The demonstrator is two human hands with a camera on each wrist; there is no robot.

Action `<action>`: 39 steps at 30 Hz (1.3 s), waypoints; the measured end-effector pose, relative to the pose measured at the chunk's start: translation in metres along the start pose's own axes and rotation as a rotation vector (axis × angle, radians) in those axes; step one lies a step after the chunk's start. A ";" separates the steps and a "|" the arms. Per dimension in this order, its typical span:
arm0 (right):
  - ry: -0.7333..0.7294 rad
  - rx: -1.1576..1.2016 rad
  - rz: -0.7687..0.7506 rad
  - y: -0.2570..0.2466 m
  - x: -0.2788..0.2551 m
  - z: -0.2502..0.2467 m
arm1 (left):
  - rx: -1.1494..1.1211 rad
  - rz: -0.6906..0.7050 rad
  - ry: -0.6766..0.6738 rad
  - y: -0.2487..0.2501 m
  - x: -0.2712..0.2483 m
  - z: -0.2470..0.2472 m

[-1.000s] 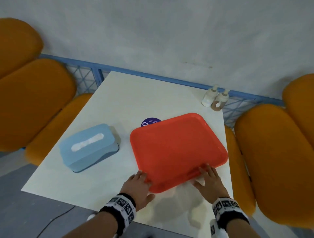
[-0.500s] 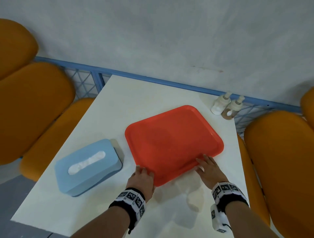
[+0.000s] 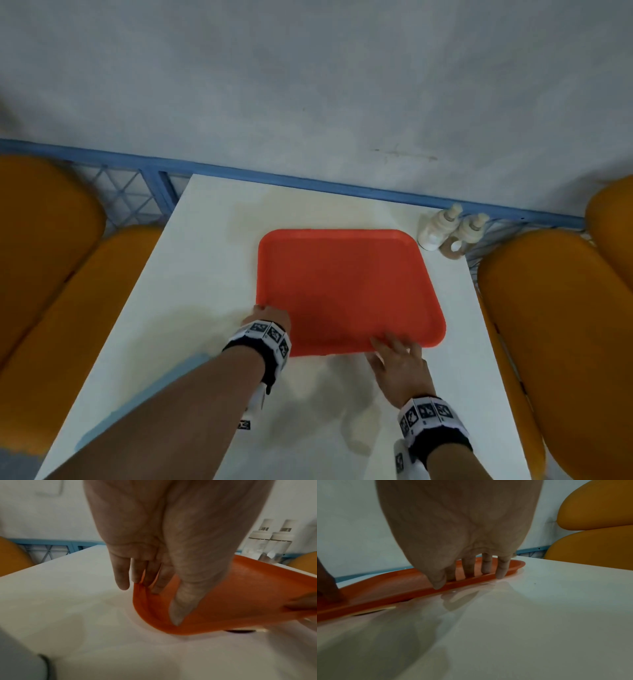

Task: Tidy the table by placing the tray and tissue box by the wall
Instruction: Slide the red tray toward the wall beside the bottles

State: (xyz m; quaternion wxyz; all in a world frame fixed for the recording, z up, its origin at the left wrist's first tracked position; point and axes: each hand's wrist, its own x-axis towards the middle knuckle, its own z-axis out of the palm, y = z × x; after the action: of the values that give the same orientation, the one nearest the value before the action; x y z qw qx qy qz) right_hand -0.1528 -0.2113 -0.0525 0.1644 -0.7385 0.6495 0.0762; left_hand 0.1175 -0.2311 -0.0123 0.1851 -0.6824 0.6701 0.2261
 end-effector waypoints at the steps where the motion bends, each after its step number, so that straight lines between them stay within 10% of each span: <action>1: 0.013 0.022 -0.008 -0.001 0.001 0.000 | 0.012 0.018 0.010 -0.007 0.002 -0.001; 10: 0.081 0.258 0.216 0.041 0.013 -0.002 | -0.043 0.019 -0.104 -0.018 0.039 0.001; 39: 0.276 0.020 0.034 0.057 0.130 -0.029 | -0.080 -0.026 -0.059 -0.031 0.155 -0.074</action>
State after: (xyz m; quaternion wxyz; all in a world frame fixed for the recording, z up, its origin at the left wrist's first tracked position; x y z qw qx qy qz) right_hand -0.1931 -0.3487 -0.0763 0.0796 -0.7290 0.6792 -0.0299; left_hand 0.1533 -0.4000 -0.0388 0.1803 -0.6908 0.6460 0.2702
